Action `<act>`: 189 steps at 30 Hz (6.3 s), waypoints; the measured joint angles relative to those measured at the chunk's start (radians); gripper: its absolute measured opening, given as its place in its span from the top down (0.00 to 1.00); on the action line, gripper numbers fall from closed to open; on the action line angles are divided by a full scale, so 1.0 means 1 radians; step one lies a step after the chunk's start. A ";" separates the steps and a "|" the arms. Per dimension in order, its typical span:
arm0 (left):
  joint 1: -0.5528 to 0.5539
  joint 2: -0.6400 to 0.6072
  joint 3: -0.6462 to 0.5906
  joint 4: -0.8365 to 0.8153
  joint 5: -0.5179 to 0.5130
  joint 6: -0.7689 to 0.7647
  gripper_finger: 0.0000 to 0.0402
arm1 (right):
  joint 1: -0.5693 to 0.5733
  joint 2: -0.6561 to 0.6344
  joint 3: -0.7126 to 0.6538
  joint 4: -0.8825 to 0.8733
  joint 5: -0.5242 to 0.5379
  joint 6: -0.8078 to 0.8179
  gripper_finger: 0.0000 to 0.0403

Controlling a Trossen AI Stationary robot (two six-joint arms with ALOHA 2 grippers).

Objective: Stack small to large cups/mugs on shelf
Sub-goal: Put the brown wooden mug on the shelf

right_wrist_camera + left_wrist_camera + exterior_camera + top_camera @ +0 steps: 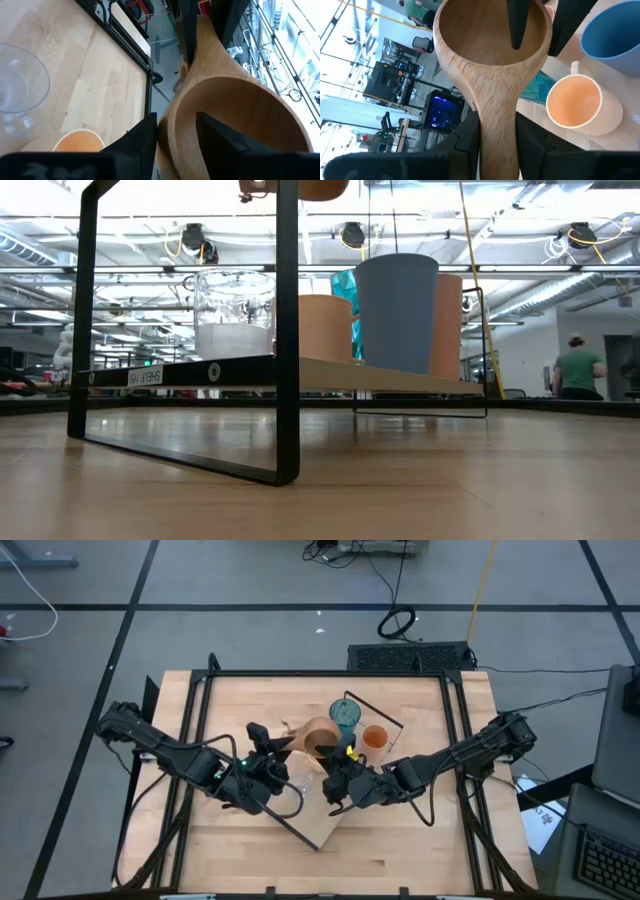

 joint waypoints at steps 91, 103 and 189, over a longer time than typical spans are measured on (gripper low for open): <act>-0.138 -0.244 -0.208 -0.241 0.030 -0.642 0.57 | 0.199 -0.127 0.180 -0.300 -0.208 0.919 0.95; -0.139 -0.370 -0.385 -0.212 0.005 -0.815 0.57 | 0.211 -0.126 0.188 -0.381 -0.425 0.890 0.95; -0.156 -0.386 -0.457 -0.103 0.032 -0.820 0.57 | 0.140 -0.037 -0.132 -0.169 -0.593 0.899 0.95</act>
